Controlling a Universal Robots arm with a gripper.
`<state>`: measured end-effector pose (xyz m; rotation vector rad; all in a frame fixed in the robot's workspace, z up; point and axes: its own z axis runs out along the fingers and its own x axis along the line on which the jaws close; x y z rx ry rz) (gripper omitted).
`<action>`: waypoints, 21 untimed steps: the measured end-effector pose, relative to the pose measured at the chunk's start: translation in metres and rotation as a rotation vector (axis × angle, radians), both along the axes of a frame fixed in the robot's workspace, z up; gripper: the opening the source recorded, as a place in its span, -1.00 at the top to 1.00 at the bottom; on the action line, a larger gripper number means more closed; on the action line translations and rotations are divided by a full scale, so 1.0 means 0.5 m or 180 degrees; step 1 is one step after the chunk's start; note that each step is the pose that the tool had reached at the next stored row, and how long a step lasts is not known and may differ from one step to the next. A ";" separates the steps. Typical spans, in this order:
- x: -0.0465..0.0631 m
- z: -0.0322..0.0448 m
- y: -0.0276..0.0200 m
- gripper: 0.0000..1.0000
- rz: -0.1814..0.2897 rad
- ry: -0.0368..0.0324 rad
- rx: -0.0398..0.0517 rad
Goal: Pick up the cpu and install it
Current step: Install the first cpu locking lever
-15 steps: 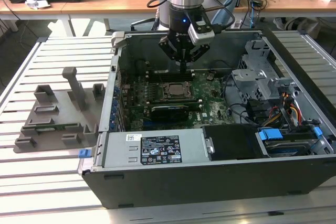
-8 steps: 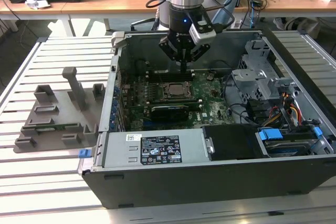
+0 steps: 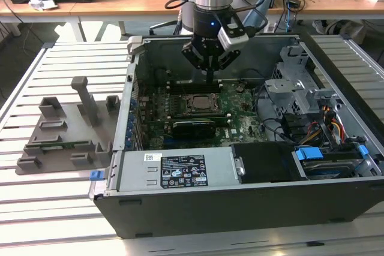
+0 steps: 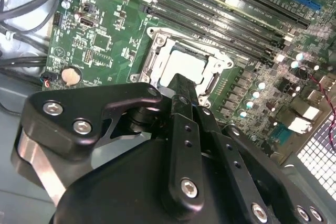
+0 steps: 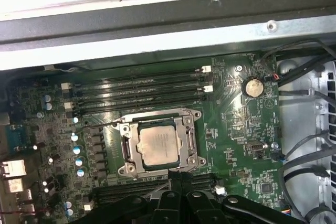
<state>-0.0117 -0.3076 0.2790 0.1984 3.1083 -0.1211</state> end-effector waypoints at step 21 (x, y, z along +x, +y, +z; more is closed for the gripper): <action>0.001 -0.001 0.0001 0.79 0.0778 0.0074 0.0031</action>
